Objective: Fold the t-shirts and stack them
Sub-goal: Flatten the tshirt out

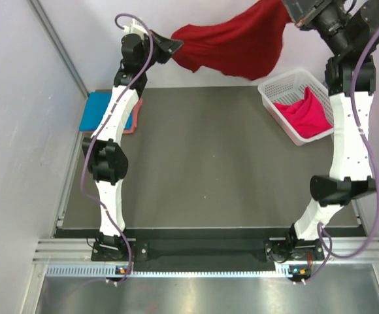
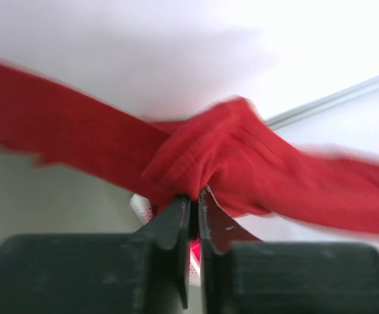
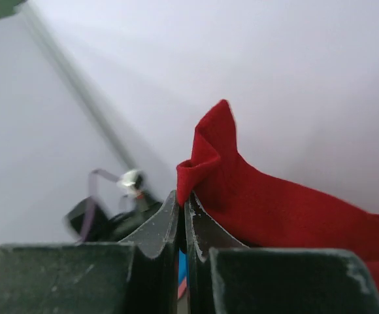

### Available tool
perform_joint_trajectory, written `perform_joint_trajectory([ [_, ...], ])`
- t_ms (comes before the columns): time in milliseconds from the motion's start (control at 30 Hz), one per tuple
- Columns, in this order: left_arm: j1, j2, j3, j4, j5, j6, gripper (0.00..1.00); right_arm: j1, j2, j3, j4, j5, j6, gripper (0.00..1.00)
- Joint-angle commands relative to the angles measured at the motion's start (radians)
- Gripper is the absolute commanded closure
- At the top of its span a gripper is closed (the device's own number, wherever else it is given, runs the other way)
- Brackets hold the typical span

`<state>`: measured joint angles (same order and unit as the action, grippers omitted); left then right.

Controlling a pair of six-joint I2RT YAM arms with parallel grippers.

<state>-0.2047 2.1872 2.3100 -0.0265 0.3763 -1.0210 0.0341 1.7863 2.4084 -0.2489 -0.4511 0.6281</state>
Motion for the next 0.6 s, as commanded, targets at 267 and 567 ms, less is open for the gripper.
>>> perform_joint_trajectory([
  [267, 0.237, -0.364, -0.524, -0.601, -0.353, 0.354, 0.18, 0.785, -0.255, -0.768, -0.024, 0.008, -0.123, 0.79],
  [567, 0.238, -0.848, -1.111, -0.489, -0.250, 0.414, 0.19, 0.766, -0.419, -1.095, -0.104, 0.072, -0.159, 0.31],
])
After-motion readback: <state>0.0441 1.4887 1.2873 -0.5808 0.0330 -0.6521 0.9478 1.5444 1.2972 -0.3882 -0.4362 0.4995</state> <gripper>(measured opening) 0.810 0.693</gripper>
